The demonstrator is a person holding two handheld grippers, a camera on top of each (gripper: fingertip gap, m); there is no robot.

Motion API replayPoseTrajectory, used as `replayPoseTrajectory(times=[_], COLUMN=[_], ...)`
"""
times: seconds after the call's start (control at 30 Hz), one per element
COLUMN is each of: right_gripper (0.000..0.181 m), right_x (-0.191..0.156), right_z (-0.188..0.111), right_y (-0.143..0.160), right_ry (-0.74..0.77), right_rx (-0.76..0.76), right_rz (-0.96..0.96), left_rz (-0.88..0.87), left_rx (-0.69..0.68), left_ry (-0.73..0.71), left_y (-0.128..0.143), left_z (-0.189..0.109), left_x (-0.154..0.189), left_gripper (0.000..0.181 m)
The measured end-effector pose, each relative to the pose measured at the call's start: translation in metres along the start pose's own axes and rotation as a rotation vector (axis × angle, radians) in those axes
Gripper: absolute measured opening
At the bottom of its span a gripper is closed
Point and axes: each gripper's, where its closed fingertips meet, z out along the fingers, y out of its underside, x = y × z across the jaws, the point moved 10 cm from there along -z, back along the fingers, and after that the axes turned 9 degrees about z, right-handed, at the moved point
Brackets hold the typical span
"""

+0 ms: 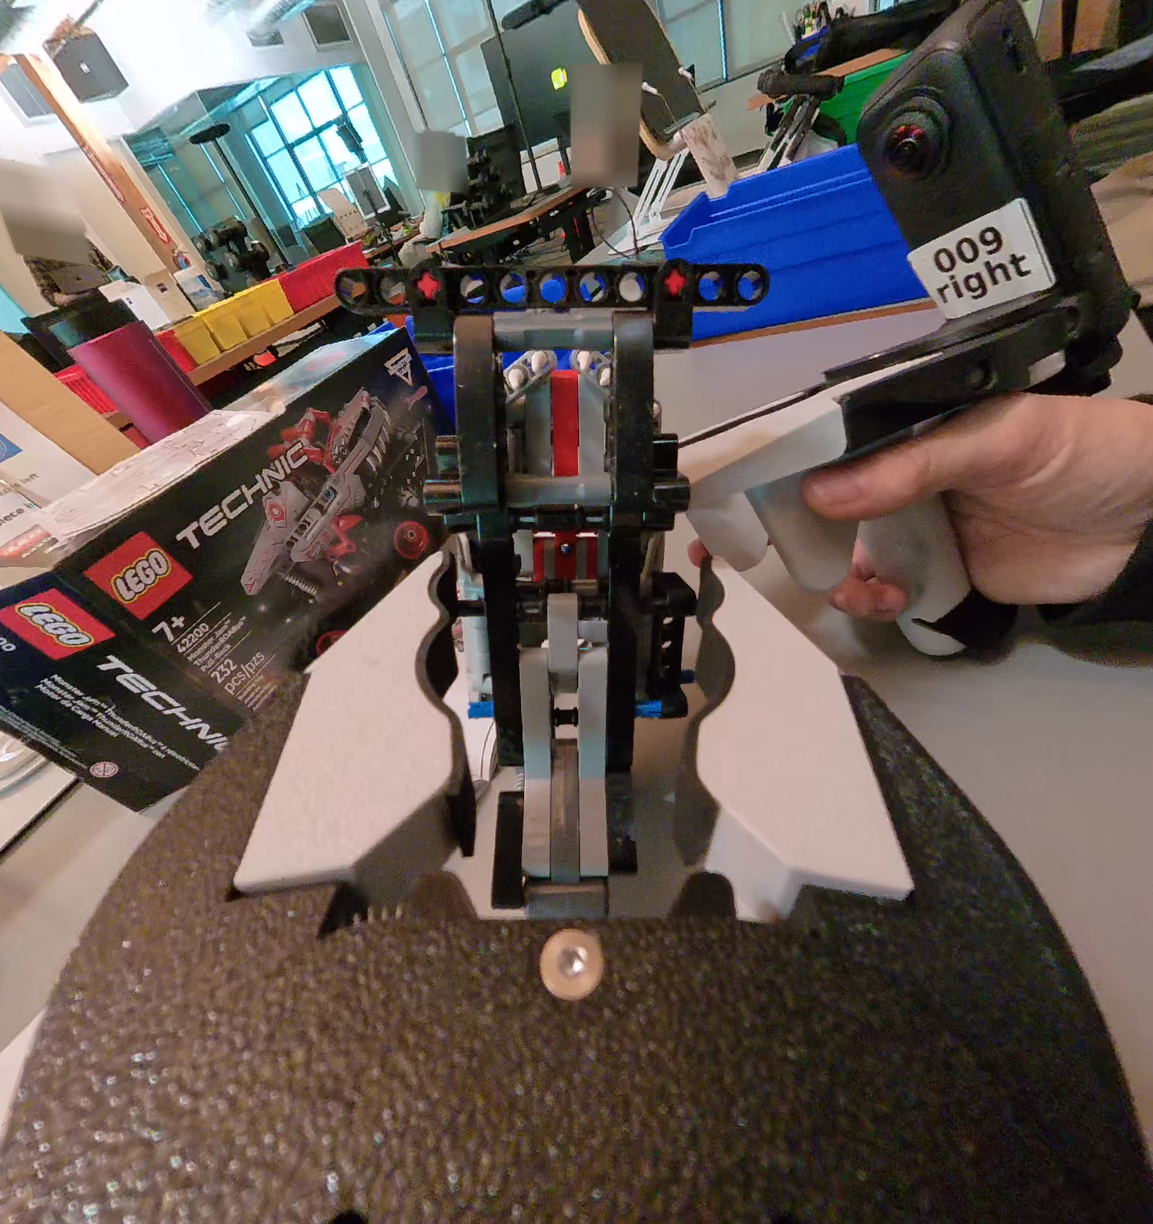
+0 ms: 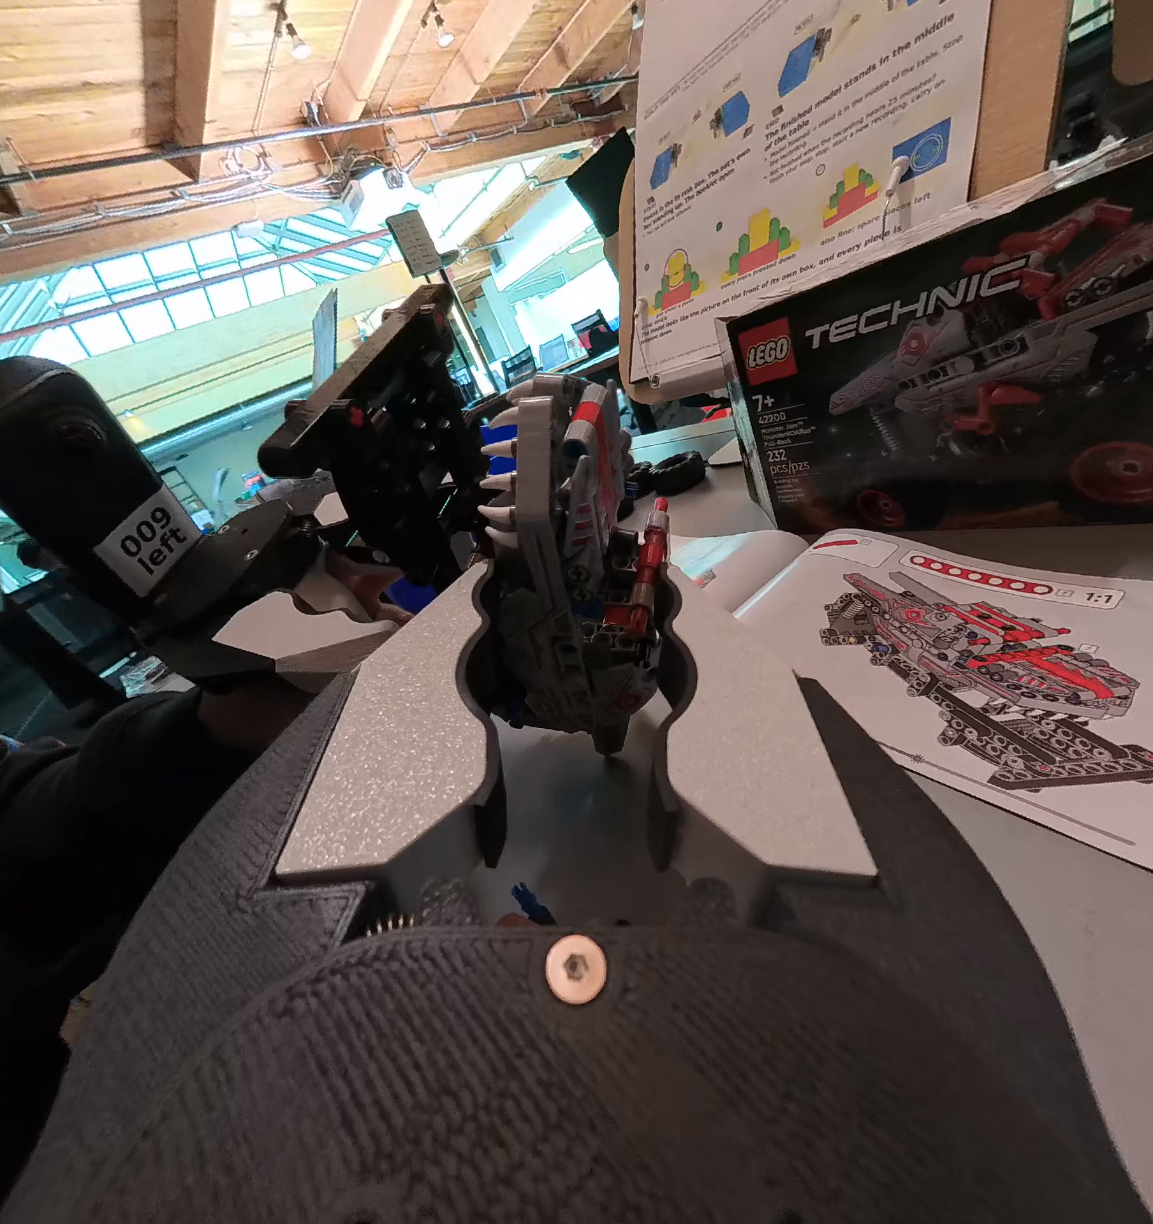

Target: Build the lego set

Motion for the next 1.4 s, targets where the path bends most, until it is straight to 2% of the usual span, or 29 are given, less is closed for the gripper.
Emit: replayPoseTrajectory(times=[0.13,0.17,0.3,0.47,0.6,0.67,0.77,0.97,1.23,1.33,1.4], right_gripper=[0.044,0.030,0.030,0.043,0.052,0.048,0.024,0.034,0.031,0.029,0.025], right_x=[-0.003,-0.007,-0.010,-0.007,-0.008,-0.010,-0.014,-0.023,-0.036,-0.041,-0.040], right_z=[0.001,0.001,0.007,0.000,-0.008,-0.003,0.003,0.010,0.007,0.011,0.014], right_y=[-0.001,-0.002,-0.003,-0.005,-0.010,-0.008,-0.006,0.004,0.016,0.019,0.021], right_ry=[0.015,-0.004,0.038,0.078,0.171,0.139,0.051,0.017,0.008,0.011,0.002], right_rx=[-0.001,-0.006,-0.008,-0.011,-0.001,0.003,0.006,0.005,0.026,-0.010,-0.052], right_rz=[-0.030,-0.059,-0.055,-0.019,-0.052,-0.069,-0.057,-0.095,-0.292,-0.379,-0.366], left_rz=[-0.037,-0.040,-0.073,-0.054,-0.074,-0.084,-0.107,-0.040,0.082,0.071,0.063], left_rx=[0.000,-0.004,0.017,0.028,0.052,0.061,0.080,0.145,0.165,0.151,0.145], left_ry=[0.013,0.015,-0.001,0.002,0.023,0.041,0.052,0.081,0.021,0.008,0.012], left_y=[0.000,-0.001,0.002,0.002,0.005,0.007,0.010,0.014,0.021,0.027,0.030], left_z=[-0.001,-0.001,-0.002,-0.002,-0.004,-0.005,-0.007,-0.013,-0.028,-0.032,-0.032], left_x=[-0.002,-0.002,-0.006,-0.004,-0.008,-0.010,-0.015,-0.011,0.002,-0.002,-0.005], left_gripper=[0.070,0.068,0.067,0.066,0.066,0.066,0.066,0.066,0.063,0.055,0.058])
